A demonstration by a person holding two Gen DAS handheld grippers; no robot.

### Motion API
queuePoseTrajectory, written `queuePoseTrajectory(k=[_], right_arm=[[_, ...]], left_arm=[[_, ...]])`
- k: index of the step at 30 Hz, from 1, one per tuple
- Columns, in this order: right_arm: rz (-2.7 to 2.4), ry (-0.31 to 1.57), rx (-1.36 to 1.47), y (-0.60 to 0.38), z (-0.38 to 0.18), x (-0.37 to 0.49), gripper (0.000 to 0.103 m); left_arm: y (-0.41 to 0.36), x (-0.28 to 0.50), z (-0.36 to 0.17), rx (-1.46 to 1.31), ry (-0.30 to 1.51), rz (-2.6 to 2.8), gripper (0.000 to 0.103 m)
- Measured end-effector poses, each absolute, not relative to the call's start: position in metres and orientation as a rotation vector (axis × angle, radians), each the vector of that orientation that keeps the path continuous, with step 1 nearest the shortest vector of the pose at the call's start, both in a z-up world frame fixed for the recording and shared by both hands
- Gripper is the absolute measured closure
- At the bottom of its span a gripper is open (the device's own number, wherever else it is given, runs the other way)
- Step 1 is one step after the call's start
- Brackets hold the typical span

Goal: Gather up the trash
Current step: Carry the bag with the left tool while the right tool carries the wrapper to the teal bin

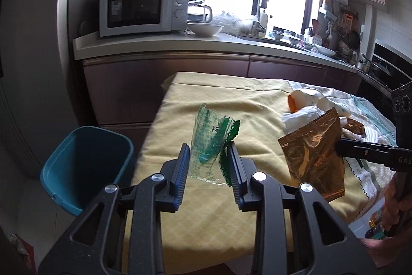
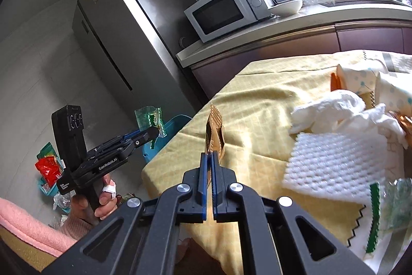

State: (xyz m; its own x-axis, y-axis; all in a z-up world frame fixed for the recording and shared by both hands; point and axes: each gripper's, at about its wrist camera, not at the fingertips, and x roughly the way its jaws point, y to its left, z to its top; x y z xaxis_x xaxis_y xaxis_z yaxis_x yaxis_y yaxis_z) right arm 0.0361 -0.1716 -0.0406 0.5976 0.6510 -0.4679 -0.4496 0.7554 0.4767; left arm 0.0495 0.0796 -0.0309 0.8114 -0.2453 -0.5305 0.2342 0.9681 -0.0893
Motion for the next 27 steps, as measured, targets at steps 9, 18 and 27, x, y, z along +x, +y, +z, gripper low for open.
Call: queuePoseTrajectory(k=[9,18,27], right_arm=[[0.745,0.651,0.304,-0.13,-0.023,0.076,0.101],[0.883,0.629,0.287,-0.068,-0.01,0.124,0.101],[0.966,0.699,0.288,0.006,-0.022,0.176,0.101]], left_arm=[[0.156,0.056,-0.028,-0.058,0.558,-0.076,0.073],[0.213,0.089,-0.045,-0.07,0.608,0.053,0.073],[0.238,0.12,-0.069,-0.069,0.664,0.104,0.073]])
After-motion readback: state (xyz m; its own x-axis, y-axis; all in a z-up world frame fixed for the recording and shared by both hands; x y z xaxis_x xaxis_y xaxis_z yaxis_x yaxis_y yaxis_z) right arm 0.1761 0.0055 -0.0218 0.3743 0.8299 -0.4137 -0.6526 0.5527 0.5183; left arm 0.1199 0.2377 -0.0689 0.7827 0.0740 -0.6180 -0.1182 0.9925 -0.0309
